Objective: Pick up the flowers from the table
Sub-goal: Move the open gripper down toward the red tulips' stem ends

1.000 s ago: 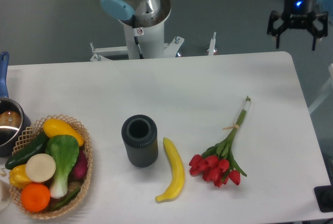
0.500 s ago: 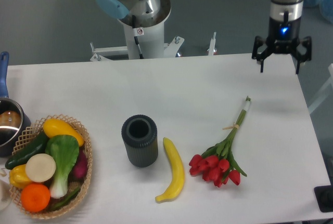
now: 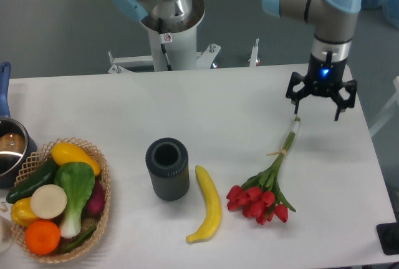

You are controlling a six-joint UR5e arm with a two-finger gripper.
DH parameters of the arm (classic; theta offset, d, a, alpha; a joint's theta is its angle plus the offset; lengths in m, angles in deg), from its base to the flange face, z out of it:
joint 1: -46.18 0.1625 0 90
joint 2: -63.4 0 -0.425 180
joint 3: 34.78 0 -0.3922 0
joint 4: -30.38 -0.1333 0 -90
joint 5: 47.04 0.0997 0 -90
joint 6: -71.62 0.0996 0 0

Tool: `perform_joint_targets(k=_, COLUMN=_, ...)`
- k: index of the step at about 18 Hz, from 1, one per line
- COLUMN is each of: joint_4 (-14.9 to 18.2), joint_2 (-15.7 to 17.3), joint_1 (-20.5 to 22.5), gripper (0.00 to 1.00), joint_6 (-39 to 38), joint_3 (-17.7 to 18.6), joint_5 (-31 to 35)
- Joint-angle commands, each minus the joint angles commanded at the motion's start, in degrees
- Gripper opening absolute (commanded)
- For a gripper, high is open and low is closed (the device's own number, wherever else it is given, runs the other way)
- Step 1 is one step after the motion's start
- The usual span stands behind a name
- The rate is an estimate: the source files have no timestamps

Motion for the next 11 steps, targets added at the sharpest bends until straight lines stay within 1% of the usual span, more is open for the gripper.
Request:
perform_joint_targets(k=3, joint_4=0.00, joint_2=-1.93, joint_1=-1.41, gripper=1.00, joint_6=-0.09, joint_3=0.00, joint_5=0.00)
perform_joint_targets(k=8, joint_4=-0.09, joint_2=-4.40, joint_1=-2.03, gripper=1.00, joint_6=0.17, joint_3=-0.17, joint_5=0.00)
perform_joint_targets(k=11, joint_4=-0.26, joint_2=-6.85, joint_1=-2.46, gripper=1.00, joint_6=0.35, joint_3=-1.84, joint_5=-0.09)
